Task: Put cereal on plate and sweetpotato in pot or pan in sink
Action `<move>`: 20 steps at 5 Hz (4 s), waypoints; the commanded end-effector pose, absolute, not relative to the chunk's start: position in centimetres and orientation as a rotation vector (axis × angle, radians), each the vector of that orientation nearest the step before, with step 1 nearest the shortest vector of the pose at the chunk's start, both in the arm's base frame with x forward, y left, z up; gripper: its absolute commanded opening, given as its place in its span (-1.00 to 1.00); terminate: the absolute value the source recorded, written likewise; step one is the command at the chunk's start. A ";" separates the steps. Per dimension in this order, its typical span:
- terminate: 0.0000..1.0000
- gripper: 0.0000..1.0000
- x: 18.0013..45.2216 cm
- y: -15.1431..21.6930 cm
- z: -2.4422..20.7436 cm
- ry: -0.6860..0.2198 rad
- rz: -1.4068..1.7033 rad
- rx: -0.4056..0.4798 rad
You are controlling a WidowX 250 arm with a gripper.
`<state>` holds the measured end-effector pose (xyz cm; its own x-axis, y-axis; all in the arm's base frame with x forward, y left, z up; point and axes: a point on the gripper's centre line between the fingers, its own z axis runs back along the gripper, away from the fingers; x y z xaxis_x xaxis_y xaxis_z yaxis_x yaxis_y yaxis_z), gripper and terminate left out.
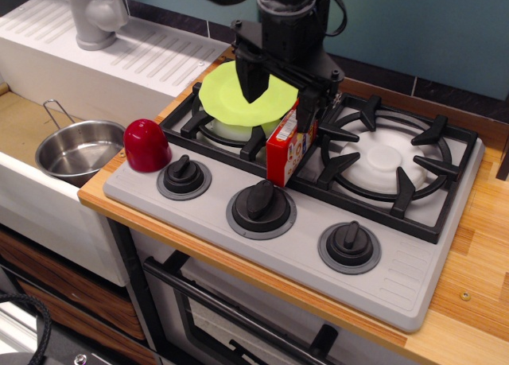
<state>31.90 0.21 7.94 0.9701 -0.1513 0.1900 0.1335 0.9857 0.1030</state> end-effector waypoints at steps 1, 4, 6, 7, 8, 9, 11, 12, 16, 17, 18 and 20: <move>-1.00 1.00 31.6 -1.4 5.7 -0.233 -0.102 0.062; -1.00 -1.00 31.5 -2.9 5.0 -0.220 -0.082 0.097; -1.00 -1.00 30.6 -2.0 9.0 -0.164 -0.131 0.104; -1.00 -1.00 31.2 -1.5 11.6 -0.147 -0.142 0.110; -1.00 -1.00 32.1 -1.0 12.7 -0.158 -0.154 0.120; -1.00 -1.00 33.1 -0.1 13.2 -0.171 -0.179 0.125; -1.00 -1.00 34.9 3.4 13.7 -0.180 -0.234 0.125; -1.00 -1.00 35.3 4.6 13.1 -0.189 -0.243 0.115; -1.00 -1.00 35.3 7.5 6.5 -0.291 -0.258 0.057; -1.00 1.00 35.0 7.5 5.7 -0.317 -0.261 0.054; -1.00 1.00 34.5 7.1 6.5 -0.294 -0.248 0.067; -1.00 1.00 33.4 6.0 10.0 -0.234 -0.231 0.081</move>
